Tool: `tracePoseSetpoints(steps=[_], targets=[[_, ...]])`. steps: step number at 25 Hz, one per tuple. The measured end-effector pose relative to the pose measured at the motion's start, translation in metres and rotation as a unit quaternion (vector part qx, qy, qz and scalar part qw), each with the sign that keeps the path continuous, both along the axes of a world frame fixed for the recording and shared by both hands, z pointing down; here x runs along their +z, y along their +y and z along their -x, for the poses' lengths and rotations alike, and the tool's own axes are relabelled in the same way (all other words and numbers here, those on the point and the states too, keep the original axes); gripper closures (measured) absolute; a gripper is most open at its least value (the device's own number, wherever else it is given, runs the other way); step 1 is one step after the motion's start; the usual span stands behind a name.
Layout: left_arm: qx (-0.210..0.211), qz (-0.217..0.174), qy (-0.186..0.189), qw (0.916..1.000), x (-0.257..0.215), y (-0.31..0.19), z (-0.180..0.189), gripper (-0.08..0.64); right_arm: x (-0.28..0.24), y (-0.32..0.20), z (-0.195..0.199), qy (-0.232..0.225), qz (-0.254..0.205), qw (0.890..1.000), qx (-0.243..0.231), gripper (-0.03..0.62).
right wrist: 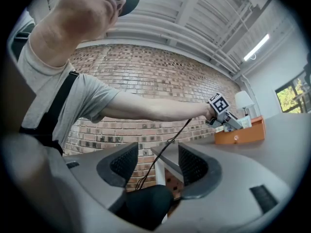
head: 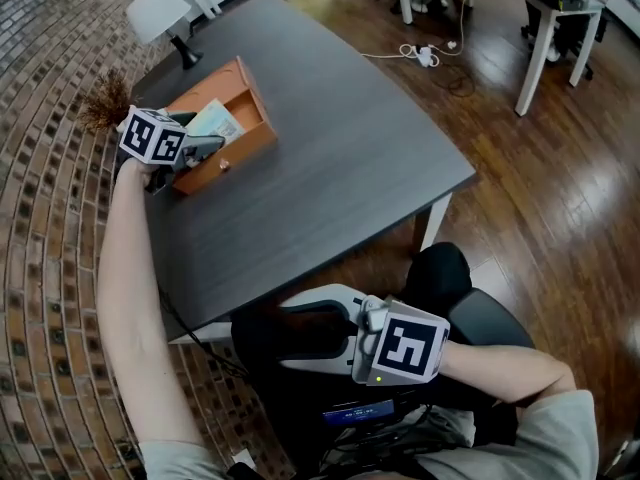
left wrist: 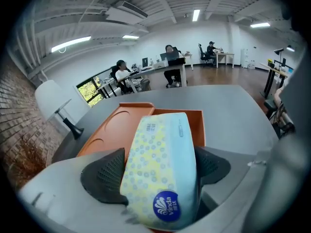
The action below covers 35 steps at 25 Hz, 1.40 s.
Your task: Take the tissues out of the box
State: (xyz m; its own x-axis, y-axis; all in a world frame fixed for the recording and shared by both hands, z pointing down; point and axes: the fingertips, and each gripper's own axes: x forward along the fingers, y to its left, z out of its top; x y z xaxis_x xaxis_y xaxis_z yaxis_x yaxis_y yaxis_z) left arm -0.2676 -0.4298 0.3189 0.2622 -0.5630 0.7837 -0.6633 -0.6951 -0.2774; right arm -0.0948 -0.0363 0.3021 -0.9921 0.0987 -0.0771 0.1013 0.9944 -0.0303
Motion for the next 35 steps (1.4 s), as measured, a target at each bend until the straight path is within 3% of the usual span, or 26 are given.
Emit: tracePoseSetpoints(steps=[6,11,14,16,18,20,24,28,29,30,33,35], targets=[[0.018,-0.017,-0.032,0.9992,-0.003,0.006,-0.002,0.178,0.001,0.002,0.000,0.000,-0.005,1.000,0.000,0.336],[0.031,-0.094,-0.030,0.9946,-0.051,0.016,-0.015,0.183,0.002,0.004,0.001,0.007,-0.021,1.000,0.002,0.336],[0.041,-0.173,0.028,0.9837,-0.100,0.038,-0.035,0.183,0.002,0.006,0.002,0.010,-0.033,0.999,0.003,0.336],[0.044,-0.226,0.099,0.9682,-0.135,0.060,-0.051,0.184,0.002,0.007,0.002,0.011,-0.037,0.999,0.004,0.336],[0.042,-0.273,0.177,0.9446,-0.167,0.084,-0.063,0.184,0.002,0.008,0.002,0.010,-0.038,0.999,0.005,0.336],[0.036,-0.316,0.261,0.9114,-0.196,0.110,-0.070,0.184,0.002,0.009,0.004,0.010,-0.039,0.999,0.005,0.336],[0.015,-0.371,0.429,0.8235,-0.217,0.180,-0.075,0.184,0.003,0.012,0.006,0.012,-0.043,0.999,0.003,0.336],[0.007,-0.392,0.540,0.7447,-0.188,0.263,-0.082,0.183,0.002,0.014,0.004,0.010,-0.046,0.999,0.001,0.336],[0.008,-0.394,0.557,0.7307,-0.178,0.281,-0.085,0.183,0.002,0.015,0.004,0.009,-0.047,0.999,-0.001,0.336],[0.007,-0.395,0.568,0.7224,-0.168,0.296,-0.088,0.183,0.001,0.016,0.004,0.008,-0.048,0.999,-0.002,0.336],[0.002,-0.398,0.579,0.7111,-0.144,0.328,-0.095,0.182,0.002,0.020,0.005,0.009,-0.050,0.999,-0.005,0.336],[-0.001,-0.401,0.599,0.6931,-0.135,0.346,-0.095,0.181,0.003,0.024,0.006,0.011,-0.052,0.999,-0.009,0.336]])
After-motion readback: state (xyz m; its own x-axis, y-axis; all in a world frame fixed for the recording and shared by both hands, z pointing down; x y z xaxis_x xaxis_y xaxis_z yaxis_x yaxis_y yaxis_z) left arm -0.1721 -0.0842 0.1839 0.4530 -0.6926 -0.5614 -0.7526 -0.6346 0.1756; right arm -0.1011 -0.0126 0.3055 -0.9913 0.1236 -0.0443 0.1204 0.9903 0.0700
